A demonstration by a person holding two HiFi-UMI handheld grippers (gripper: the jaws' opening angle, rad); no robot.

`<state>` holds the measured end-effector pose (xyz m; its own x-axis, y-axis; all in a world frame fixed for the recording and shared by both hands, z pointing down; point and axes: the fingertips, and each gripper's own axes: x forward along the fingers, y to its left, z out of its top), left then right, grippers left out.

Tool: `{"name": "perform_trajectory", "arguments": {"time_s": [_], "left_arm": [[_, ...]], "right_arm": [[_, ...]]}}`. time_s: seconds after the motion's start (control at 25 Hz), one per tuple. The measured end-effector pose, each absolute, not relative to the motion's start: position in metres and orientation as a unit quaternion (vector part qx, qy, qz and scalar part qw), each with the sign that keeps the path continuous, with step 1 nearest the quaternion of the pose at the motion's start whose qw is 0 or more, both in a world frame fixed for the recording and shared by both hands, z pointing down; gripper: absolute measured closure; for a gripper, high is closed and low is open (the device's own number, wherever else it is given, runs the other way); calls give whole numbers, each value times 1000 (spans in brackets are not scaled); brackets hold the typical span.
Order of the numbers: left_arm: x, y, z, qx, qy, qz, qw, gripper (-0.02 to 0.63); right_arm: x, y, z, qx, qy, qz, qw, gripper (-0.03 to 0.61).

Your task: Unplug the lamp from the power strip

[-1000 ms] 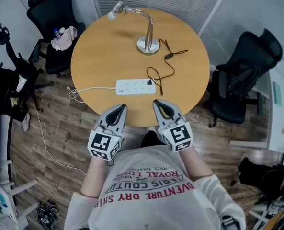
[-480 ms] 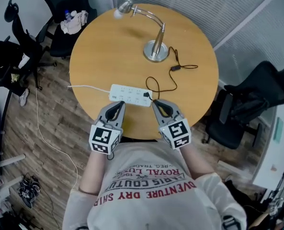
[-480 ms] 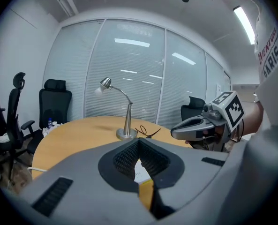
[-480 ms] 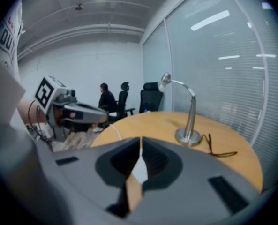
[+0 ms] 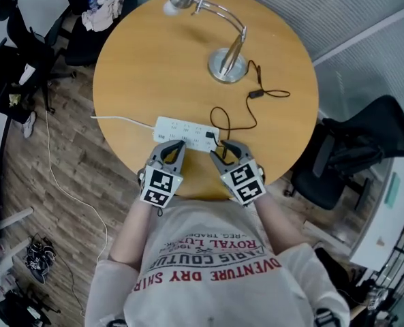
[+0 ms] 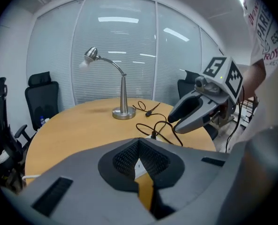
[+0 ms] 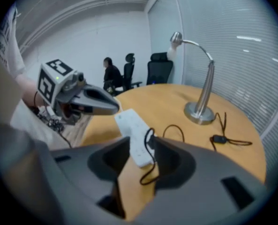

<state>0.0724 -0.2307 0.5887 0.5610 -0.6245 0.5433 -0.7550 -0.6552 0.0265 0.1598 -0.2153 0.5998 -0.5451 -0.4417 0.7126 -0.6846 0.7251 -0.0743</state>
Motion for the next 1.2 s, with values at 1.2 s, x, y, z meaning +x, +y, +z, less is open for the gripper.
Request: {"name": "perform_trajectory", "arguments": {"time_s": [1.2], "left_arm": [[115, -254, 685, 889, -224, 384, 114, 586]], "right_arm": [[148, -251, 683, 115, -792, 80, 594, 497]]}}
